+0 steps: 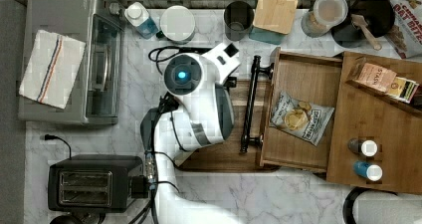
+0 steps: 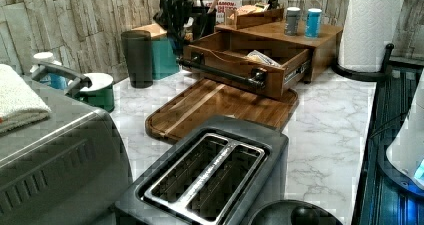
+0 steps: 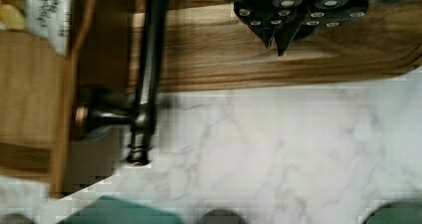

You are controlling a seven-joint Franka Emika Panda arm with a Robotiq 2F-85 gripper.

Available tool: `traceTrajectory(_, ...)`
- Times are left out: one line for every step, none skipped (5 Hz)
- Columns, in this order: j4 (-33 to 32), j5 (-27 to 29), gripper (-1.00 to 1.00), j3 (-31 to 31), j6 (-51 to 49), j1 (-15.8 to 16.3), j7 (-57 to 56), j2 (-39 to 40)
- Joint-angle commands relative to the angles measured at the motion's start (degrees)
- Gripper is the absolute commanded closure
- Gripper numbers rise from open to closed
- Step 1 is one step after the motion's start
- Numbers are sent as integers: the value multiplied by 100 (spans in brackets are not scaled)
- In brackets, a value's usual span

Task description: Close the drawer.

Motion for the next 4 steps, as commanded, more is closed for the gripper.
traceTrajectory(-906, 389, 100, -239, 747, -499, -795, 56)
traceTrajectory(-846, 639, 100, -317, 812, -689, -1028, 241)
traceTrajectory(-829, 686, 100, -424, 1004, -740, -932, 409)
traceTrajectory(-887, 618, 100, -526, 1120, -794, -1020, 361)
